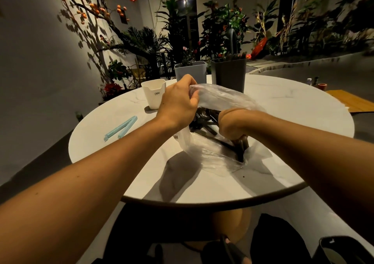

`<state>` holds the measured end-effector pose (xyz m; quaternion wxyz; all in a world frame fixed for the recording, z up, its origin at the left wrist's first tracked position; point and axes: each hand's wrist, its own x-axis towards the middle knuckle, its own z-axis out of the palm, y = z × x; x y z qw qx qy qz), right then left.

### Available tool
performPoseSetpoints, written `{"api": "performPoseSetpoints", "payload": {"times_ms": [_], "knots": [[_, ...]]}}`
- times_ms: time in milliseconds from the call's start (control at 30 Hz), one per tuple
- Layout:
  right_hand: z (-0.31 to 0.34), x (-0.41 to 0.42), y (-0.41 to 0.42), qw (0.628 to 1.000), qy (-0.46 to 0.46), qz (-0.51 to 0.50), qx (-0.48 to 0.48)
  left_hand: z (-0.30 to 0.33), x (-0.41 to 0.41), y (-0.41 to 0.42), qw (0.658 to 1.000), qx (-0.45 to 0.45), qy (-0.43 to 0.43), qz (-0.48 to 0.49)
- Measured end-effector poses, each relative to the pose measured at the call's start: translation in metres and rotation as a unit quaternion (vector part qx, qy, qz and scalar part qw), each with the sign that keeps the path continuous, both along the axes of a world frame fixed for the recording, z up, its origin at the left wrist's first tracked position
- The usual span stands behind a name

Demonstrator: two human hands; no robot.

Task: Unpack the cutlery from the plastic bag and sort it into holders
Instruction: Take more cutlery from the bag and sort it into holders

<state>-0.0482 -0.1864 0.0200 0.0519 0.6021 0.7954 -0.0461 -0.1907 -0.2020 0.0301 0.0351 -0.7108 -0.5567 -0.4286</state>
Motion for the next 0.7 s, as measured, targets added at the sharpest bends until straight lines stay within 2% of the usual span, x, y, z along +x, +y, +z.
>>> {"api": "performPoseSetpoints", "payload": {"times_ms": [200,467,567,700], "knots": [[0.004,0.007,-0.019,0.999,-0.018,-0.001,-0.030,0.003,0.002,-0.013,1.000,-0.007,0.020,0.013],[0.000,0.011,-0.018,0.999,0.048,-0.001,0.002,-0.002,0.002,-0.015,0.999,-0.016,0.035,0.024],[-0.002,0.007,-0.012,0.996,0.090,-0.026,-0.009,-0.003,0.001,-0.014,0.999,-0.018,0.033,0.024],[-0.006,0.007,0.004,0.969,0.213,-0.104,-0.076,-0.006,0.000,-0.011,0.999,-0.022,0.023,0.013]]}}
